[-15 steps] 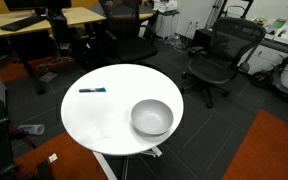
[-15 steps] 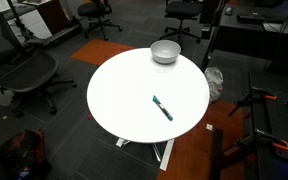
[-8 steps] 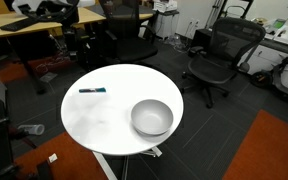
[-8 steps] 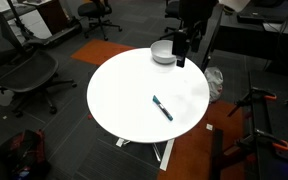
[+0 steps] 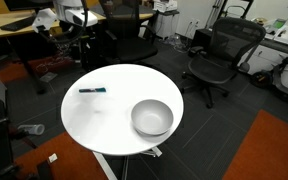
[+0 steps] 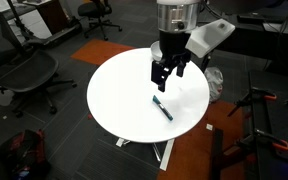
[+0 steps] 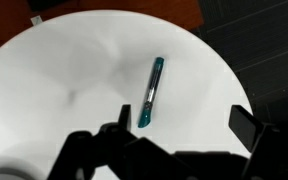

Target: Pick up the marker and place it in the bowl

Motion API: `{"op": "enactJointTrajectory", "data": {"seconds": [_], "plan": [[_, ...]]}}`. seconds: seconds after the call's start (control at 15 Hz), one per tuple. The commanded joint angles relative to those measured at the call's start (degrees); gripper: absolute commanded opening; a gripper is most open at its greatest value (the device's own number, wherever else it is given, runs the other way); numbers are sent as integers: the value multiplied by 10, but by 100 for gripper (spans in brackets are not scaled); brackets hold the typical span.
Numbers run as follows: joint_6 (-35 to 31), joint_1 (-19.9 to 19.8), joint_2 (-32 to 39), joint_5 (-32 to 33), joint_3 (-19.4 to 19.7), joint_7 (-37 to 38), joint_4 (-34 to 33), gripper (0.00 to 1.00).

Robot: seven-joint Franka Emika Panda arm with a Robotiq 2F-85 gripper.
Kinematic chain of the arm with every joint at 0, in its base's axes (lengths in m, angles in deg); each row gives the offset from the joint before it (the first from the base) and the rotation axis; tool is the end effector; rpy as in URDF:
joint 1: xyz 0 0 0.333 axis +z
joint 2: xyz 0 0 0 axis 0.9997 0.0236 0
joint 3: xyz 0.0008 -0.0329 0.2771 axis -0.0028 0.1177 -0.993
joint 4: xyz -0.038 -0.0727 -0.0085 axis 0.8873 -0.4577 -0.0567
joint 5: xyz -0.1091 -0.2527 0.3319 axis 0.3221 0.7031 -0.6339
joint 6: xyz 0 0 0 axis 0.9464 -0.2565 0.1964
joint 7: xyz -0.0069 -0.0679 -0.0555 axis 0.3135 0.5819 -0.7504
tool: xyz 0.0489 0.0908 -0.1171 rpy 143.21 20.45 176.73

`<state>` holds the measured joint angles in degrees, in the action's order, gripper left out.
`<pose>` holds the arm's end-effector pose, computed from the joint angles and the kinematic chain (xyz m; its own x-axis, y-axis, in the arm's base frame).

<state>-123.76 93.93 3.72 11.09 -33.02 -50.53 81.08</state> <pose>0.5558 0.1017 0.1845 0.9311 -0.3523 -0.0943 -0.3595 -0.9301 -0.0749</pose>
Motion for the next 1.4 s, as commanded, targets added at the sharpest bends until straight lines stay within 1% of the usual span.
{"op": "enactJointTrajectory", "data": {"seconds": [0.0, 0.13, 0.2, 0.4, 0.73, 1.13, 1.33], "plan": [[-46, 9, 59, -28, 2, 24, -32, 100], [-64, 15, 87, -32, 7, 40, -45, 100], [-70, 20, 99, -30, 10, 60, -50, 100], [-67, 37, 136, -22, 22, 114, -70, 100], [-56, 50, 170, -24, 30, 165, -90, 100], [-56, 48, 189, -25, 33, 170, -94, 100], [-68, 51, 196, -18, 39, 169, -91, 100]]}}
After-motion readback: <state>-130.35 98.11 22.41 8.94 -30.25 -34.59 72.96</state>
